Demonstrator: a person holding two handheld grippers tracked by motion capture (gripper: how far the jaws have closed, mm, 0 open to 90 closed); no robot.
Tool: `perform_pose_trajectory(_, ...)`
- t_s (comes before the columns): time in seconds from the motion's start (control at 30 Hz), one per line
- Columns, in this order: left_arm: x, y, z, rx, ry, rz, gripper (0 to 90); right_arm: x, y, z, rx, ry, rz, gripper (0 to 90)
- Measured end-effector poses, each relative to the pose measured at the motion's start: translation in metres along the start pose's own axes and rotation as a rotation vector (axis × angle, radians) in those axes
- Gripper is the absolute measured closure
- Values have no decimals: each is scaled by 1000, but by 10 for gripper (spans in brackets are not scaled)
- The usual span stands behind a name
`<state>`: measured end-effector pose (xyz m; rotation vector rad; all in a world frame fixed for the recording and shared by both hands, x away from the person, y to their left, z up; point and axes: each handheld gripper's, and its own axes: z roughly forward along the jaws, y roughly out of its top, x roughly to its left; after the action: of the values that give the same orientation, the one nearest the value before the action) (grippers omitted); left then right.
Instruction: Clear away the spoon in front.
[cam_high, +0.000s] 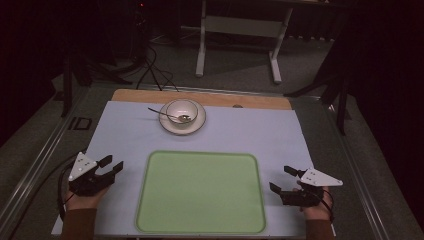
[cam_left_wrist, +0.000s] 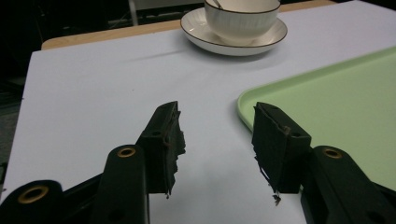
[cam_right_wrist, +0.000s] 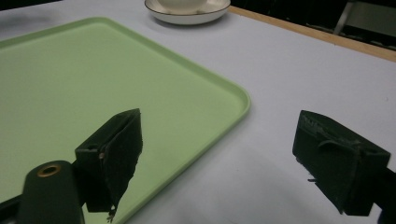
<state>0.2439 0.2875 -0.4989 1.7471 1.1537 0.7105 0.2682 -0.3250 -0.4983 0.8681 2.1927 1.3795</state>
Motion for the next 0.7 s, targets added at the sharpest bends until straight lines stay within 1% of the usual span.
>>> perform_pose_trajectory(0.13, 0, 1, -3, -11, 11, 2, 499, 0, 0, 0, -1, 2, -5, 156)
perform_pose_trajectory(0.2, 1, 1, -4, -20, 11, -5, 491, 0, 0, 0, -2, 2, -6, 155)
perform_pose_trajectory(0.3, 2, 1, -4, -22, 14, -11, 485, 0, 0, 0, -2, 2, -7, 152)
perform_pose_trajectory(0.57, 5, 1, -1, -15, 12, -25, 456, 0, -1, 1, 7, 3, -9, 151)
perform_pose_trajectory(0.7, 7, 0, 3, 6, 11, -29, 427, 0, -1, 2, 10, 5, -11, 151)
